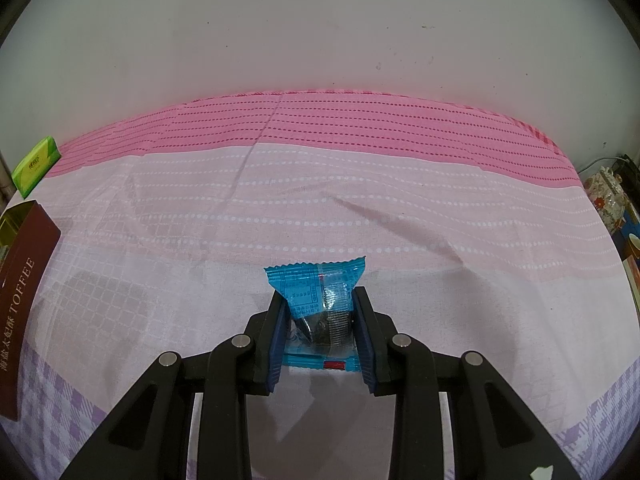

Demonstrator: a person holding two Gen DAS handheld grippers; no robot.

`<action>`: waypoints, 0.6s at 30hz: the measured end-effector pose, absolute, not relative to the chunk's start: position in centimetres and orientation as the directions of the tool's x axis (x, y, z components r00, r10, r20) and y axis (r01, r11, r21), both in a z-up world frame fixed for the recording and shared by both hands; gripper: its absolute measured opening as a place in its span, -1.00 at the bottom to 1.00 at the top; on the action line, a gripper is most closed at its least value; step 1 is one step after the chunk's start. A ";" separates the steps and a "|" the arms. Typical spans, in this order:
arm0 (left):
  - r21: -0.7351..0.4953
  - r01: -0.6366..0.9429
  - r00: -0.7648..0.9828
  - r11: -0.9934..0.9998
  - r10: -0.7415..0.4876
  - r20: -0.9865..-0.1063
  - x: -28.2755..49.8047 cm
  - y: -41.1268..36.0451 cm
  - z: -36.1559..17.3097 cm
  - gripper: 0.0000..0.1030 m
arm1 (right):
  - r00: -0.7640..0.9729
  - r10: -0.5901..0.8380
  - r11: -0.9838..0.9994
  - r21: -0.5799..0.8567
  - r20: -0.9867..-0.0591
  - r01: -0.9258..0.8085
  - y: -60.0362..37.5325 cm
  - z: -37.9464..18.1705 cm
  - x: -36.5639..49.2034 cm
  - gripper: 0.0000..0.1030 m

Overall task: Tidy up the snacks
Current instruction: 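Carry the yellow packet into the gold tin and open the left tool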

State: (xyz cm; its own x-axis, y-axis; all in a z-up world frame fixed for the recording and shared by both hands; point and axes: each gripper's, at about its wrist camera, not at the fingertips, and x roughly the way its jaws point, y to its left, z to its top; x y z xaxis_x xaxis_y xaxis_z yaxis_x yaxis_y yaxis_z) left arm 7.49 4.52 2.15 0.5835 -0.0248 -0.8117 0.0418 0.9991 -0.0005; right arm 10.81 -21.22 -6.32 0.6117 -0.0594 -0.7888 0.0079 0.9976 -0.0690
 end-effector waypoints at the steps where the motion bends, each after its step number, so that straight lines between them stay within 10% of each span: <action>1: 0.005 0.027 0.586 1.000 -0.012 -0.810 7.5 5.1 2.2 -0.35 | 0.612 -0.060 0.998 -0.069 -0.789 0.008 -21.2 -6.3 10.8 -0.43; 18: 0.080 -0.172 0.527 0.982 0.160 -0.835 8.6 14.2 0.0 -0.35 | 0.612 -0.062 0.997 -0.071 -0.789 0.009 -21.2 -6.3 10.8 -0.43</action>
